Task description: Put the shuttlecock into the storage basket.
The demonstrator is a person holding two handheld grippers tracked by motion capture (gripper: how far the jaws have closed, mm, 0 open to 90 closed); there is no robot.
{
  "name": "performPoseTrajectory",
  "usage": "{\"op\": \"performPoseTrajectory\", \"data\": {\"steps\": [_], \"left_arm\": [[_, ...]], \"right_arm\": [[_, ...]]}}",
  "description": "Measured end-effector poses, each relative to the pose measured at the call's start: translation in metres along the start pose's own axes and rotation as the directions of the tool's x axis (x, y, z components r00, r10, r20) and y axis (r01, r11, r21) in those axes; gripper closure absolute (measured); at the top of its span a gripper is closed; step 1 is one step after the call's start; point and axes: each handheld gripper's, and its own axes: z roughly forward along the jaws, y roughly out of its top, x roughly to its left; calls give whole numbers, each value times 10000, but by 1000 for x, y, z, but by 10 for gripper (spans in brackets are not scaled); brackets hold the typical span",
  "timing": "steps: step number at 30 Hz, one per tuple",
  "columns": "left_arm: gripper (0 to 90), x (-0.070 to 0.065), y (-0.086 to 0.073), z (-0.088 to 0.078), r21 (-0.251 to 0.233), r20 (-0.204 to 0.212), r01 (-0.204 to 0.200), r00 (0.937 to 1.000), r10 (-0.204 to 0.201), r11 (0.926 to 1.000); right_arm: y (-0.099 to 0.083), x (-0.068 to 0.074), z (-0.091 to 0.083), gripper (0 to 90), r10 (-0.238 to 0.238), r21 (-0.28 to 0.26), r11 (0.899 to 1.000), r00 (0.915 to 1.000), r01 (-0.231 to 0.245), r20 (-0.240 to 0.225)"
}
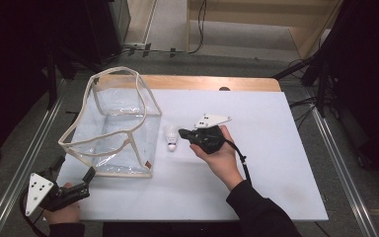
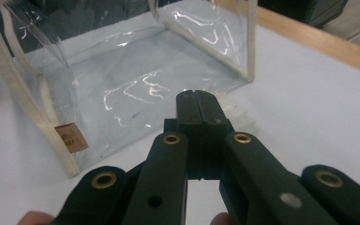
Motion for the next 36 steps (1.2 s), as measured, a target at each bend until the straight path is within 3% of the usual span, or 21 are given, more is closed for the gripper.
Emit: {"op": "performPoseTrajectory", "data": {"steps": [20, 31, 36], "left_arm": [[0, 0, 0, 0, 0, 8, -25, 10000, 25, 10000], [0, 0, 0, 0, 11, 9, -47, 10000, 47, 10000], [0, -1, 0, 0, -1, 3, -29, 10000, 29, 10000]], "right_arm": [[-17, 13, 62, 881, 310, 1154, 9929, 9993, -283, -219], [-23, 21, 80, 881, 759, 1405, 9871, 9971, -767, 108], [-26, 27, 86, 882, 764, 1576, 9845, 9970, -773, 120]]}}
